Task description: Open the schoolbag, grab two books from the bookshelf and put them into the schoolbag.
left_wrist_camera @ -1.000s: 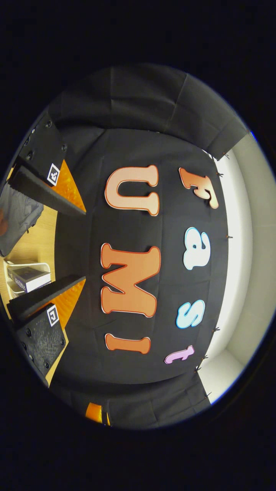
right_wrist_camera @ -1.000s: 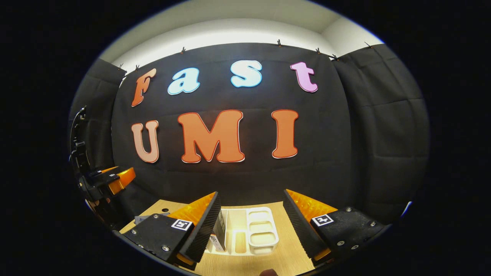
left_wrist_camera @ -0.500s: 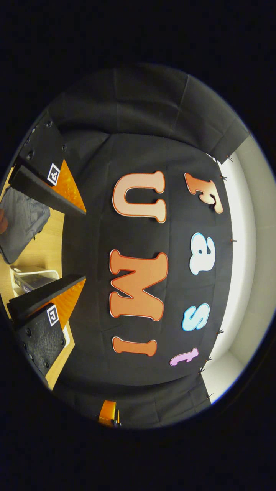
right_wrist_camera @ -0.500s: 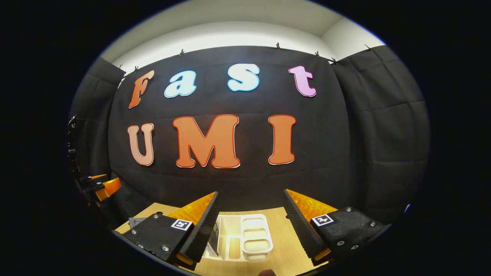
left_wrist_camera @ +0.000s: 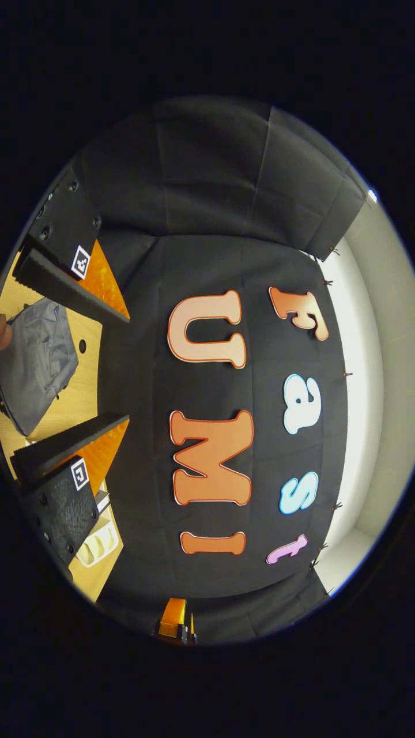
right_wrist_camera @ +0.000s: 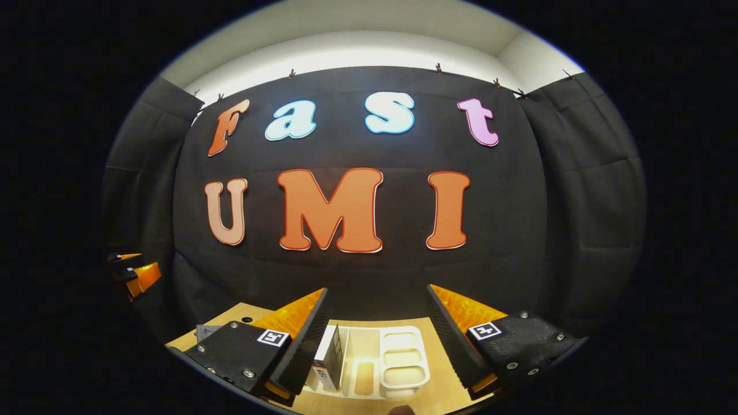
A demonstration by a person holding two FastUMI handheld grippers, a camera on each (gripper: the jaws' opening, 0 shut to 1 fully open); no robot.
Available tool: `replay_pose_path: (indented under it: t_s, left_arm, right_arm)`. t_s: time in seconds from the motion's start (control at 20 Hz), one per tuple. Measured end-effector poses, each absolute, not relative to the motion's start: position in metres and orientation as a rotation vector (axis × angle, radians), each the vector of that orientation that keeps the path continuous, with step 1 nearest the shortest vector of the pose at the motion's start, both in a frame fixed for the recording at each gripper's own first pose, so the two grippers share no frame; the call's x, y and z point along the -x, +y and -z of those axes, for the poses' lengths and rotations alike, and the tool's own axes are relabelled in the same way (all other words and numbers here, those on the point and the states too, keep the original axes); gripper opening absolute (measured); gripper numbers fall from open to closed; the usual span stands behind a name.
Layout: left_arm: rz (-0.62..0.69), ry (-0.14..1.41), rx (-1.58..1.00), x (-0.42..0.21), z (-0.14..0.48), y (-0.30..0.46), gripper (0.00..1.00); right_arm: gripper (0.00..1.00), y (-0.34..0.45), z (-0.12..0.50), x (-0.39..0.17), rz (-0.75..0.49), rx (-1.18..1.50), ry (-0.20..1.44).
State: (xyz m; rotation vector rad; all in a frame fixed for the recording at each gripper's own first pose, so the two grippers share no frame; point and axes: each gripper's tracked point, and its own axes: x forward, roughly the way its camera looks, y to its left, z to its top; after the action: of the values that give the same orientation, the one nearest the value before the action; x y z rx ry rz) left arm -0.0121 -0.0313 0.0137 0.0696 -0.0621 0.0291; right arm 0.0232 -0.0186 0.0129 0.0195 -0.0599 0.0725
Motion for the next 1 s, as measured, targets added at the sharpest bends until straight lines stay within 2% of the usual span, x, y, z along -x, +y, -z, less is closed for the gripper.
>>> replay_pose_path:
  t_s: [0.3, 0.55, 0.6, 0.65, 0.7, 0.75, 1.0]
  left_arm:
    - [-0.023, -0.043, -0.094, 0.017, -0.007, -0.015, 0.96]
    - [0.021, 0.023, -0.276, 0.019, 0.021, -0.016, 0.96]
    - [0.035, 0.048, -0.314, 0.019, 0.032, -0.018, 1.00]
    - [0.049, 0.074, -0.356, 0.025, 0.045, -0.022, 0.97]
    - [0.064, 0.099, -0.401, 0.028, 0.059, -0.027, 1.00]
    - [0.080, 0.130, -0.451, 0.030, 0.076, -0.030, 0.97]
    - [0.199, 0.301, -0.632, 0.048, 0.181, -0.057, 0.97]
  right_arm:
    - [0.97, 0.000, -0.009, -0.011, -0.086, 0.016, -0.054]
    - [0.97, -0.006, 0.010, -0.007, -0.072, 0.009, -0.018]
    - [0.97, -0.009, 0.017, -0.006, -0.071, 0.003, 0.000]
    - [0.97, -0.011, 0.024, -0.006, -0.070, -0.004, 0.018]
    - [0.97, -0.012, 0.029, -0.005, -0.067, -0.011, 0.032]
    - [0.97, -0.015, 0.033, -0.004, -0.060, -0.013, 0.040]
    - [0.97, -0.034, 0.051, 0.003, -0.016, 0.024, 0.069]
